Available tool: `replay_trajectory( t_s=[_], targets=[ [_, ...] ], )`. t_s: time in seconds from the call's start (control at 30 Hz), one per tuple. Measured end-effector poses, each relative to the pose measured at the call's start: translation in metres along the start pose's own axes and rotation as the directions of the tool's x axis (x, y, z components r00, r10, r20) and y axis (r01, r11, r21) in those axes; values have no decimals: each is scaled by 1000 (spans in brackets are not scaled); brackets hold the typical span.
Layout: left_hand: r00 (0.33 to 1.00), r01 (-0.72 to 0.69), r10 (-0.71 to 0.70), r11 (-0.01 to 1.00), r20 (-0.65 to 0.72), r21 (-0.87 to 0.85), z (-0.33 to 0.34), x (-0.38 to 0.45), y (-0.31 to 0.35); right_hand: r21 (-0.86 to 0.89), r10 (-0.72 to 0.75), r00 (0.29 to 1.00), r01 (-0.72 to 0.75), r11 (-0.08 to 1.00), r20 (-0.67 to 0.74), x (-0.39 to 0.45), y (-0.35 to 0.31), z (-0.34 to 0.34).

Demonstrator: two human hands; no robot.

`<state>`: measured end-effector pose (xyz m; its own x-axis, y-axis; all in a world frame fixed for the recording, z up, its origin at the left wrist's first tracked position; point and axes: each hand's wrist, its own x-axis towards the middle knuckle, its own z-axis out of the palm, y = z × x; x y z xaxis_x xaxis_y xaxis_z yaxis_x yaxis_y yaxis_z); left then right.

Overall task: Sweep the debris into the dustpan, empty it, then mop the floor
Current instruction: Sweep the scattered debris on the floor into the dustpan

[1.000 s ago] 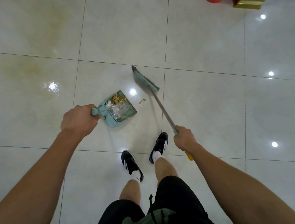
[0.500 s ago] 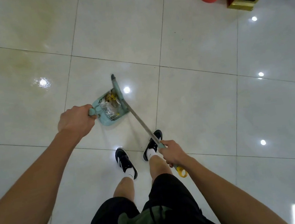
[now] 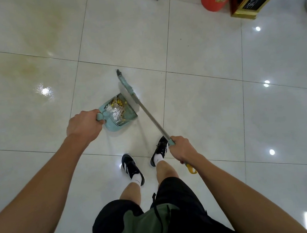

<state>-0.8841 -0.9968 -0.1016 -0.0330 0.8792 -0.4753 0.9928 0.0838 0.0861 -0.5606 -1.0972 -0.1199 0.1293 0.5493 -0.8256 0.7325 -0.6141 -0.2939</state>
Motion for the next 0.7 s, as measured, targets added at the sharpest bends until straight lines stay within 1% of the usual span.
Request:
replay_trajectory(
  t_s=[0.2,0.3,0.43,0.5,0.6,0.7],
  targets=[
    [998,62,-61,998,27,-34,4,-15,-25,-101,4,999,-9,995,-49,17,-6,0],
    [998,65,-64,997,29,-51,9,-21,-29,-144,18,999,-22,989,-27,23,-17,9],
    [999,49,-48,998,20,-37,17,-25,-29,-72,58,992,-50,996,114,16,-22,35],
    [999,40,-40,999,13,-24,18,-25,-30,22,64,984,-68,997,165,7,-21,44],
    [999,51,-50,997,12,-54,14,-27,-33,178,64,984,-94,980,166,-6,-14,44],
    [998,67,-67,995,5,-79,8,-28,-33,262,70,990,-102,960,126,-18,-9,30]
  ],
)
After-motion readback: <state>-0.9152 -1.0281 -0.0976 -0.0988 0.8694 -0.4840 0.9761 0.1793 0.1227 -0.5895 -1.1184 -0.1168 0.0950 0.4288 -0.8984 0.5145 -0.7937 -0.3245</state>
